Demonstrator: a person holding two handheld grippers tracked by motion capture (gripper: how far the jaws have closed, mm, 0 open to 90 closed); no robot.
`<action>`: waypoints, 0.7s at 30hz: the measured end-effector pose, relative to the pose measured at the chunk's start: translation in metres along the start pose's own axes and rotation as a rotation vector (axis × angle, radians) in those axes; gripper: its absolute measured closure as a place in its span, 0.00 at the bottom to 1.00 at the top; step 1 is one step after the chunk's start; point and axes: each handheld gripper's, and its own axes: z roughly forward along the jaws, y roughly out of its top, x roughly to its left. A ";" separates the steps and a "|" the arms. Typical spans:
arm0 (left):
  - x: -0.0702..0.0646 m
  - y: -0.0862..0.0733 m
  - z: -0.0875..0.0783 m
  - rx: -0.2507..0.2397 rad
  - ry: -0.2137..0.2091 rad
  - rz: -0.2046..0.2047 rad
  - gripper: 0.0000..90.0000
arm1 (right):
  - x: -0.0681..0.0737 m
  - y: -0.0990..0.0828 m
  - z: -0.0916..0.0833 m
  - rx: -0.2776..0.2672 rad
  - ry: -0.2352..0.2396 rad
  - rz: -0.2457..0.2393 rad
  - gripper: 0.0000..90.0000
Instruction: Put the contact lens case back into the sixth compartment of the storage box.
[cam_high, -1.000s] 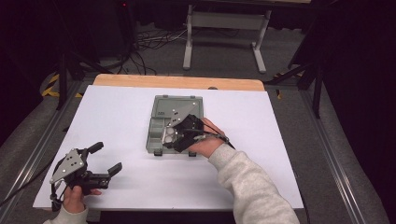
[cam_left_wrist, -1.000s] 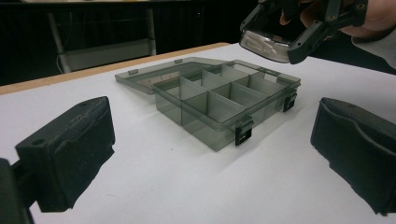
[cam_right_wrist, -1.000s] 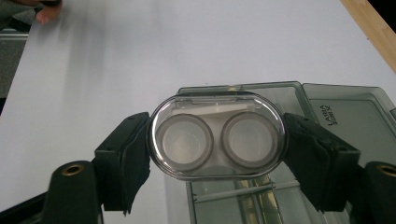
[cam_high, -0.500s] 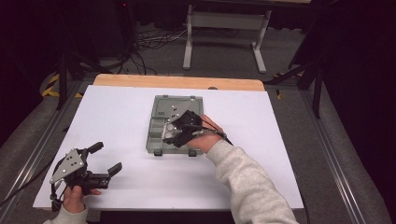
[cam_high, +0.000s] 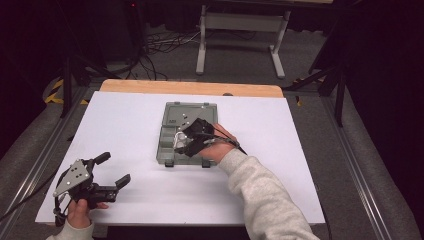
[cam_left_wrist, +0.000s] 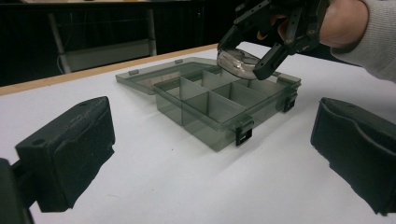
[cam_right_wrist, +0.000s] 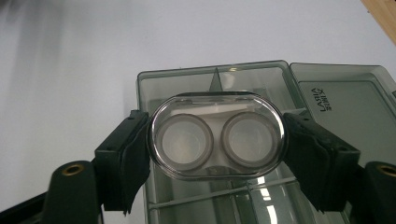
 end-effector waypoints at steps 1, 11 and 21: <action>0.000 0.000 0.000 0.000 0.000 0.000 0.00 | 0.000 0.000 0.000 0.000 0.000 0.000 0.29; 0.000 0.000 0.000 -0.002 -0.002 0.002 0.00 | 0.000 -0.002 0.008 0.039 0.011 -0.012 0.29; 0.001 0.000 0.000 -0.001 0.000 0.004 0.00 | -0.001 -0.005 0.014 0.075 0.011 -0.026 0.29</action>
